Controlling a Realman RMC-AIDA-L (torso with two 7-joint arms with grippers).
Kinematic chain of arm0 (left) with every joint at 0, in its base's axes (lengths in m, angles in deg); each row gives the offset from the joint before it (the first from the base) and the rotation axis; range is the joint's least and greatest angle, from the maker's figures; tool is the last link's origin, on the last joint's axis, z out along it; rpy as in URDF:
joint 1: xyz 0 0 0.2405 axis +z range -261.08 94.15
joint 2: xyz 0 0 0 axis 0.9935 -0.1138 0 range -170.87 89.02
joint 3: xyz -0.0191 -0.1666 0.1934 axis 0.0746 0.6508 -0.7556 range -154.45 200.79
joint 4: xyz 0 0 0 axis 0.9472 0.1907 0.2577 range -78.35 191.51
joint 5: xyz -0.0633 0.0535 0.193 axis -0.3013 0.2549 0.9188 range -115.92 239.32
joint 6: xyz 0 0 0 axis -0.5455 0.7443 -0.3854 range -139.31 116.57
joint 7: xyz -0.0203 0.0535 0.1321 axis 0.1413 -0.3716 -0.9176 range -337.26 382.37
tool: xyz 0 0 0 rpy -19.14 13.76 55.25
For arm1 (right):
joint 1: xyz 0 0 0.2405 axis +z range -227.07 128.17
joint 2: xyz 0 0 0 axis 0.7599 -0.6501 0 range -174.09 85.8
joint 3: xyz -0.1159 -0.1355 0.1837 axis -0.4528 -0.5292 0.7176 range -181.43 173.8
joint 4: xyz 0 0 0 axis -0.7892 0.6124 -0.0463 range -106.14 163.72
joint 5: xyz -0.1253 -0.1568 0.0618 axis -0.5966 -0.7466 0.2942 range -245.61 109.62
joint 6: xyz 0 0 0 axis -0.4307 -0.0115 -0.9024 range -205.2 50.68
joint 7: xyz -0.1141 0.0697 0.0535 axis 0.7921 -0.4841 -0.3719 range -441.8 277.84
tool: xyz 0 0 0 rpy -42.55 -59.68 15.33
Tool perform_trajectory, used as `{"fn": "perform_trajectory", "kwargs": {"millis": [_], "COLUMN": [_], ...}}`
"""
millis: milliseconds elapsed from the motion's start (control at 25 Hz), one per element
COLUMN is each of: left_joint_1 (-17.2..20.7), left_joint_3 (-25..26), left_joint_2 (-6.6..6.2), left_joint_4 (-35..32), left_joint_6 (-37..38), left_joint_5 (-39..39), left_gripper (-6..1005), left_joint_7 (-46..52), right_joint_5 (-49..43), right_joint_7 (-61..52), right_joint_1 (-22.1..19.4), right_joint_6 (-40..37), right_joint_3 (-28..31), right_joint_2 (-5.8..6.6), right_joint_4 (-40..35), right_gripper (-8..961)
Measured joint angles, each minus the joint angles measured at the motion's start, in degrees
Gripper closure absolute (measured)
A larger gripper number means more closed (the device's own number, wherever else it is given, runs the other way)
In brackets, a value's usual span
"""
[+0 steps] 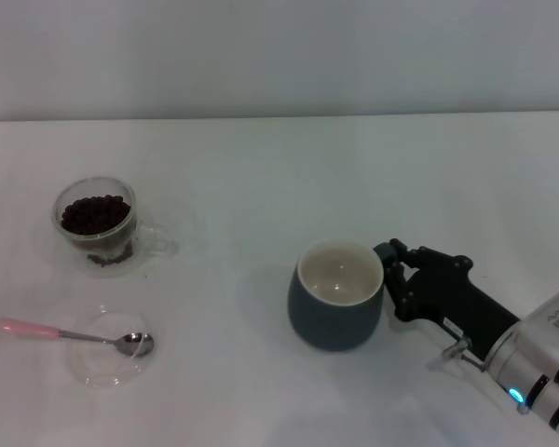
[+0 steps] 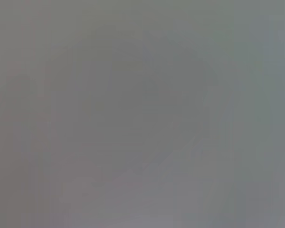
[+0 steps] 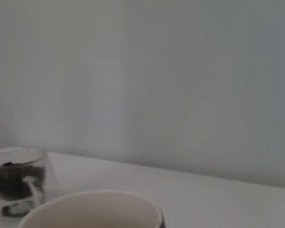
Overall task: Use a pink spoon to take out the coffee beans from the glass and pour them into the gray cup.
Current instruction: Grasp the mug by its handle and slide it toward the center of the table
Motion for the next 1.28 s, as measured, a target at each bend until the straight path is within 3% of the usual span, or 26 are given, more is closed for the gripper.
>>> {"fn": "perform_trajectory", "kwargs": {"millis": [440,800,1280], "left_joint_1": [0.0,0.05,0.61], "left_joint_3": [-0.17,-0.36,-0.36], "left_joint_2": [0.0,0.0,-0.06], "left_joint_4": [0.01,0.01,0.0], "left_joint_6": [0.04,-0.29,-0.2], "left_joint_5": [0.43,0.53,0.53], "left_gripper": [123,123,124], "left_joint_7": [0.0,-0.05,-0.29], "right_joint_5": [-7.24,-8.08,-12.52], "right_joint_7": [0.0,0.13,0.4], "right_joint_1": [0.18,1.08,1.14], "right_joint_6": [0.15,4.34,4.24], "right_joint_3": [2.9,3.82,4.39], "right_joint_2": [-0.12,-0.26,-0.26], "right_joint_4": [2.14,2.97,2.24], "right_gripper": [760,738,709]}}
